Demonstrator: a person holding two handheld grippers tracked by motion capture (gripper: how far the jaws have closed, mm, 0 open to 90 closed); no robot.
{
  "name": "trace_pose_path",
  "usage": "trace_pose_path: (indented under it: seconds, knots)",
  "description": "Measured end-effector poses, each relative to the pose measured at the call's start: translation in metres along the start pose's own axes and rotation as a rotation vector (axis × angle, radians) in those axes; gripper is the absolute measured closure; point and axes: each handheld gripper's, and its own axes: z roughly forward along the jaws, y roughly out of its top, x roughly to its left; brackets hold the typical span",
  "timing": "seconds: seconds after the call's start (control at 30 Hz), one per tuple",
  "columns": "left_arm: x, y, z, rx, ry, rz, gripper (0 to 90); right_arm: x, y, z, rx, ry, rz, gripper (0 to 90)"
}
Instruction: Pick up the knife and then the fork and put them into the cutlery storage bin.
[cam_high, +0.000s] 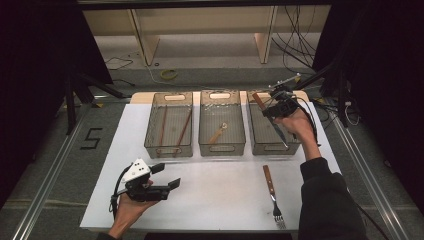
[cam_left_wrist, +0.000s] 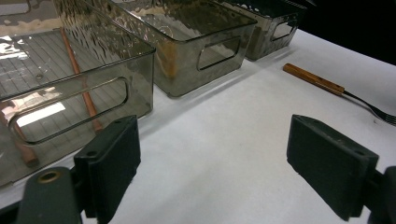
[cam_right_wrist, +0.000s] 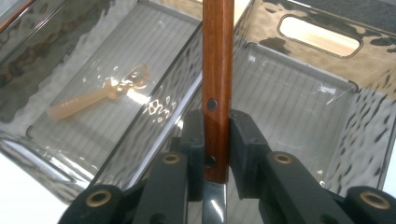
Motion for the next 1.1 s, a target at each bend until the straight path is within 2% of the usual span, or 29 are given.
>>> trace_pose_path:
  seconds: [0.7, 1.1]
  knots:
    - [0.000, 0.000, 0.000, 0.000, -0.003, -0.001, 16.8, -0.017, 0.013, 0.011, -0.006, -0.041, 0.051, 77.4]
    - [0.000, 0.000, 0.000, 0.004, -0.008, 0.004, 16.7, -0.019, 0.015, 0.021, 0.002, -0.061, 0.066, 77.3]
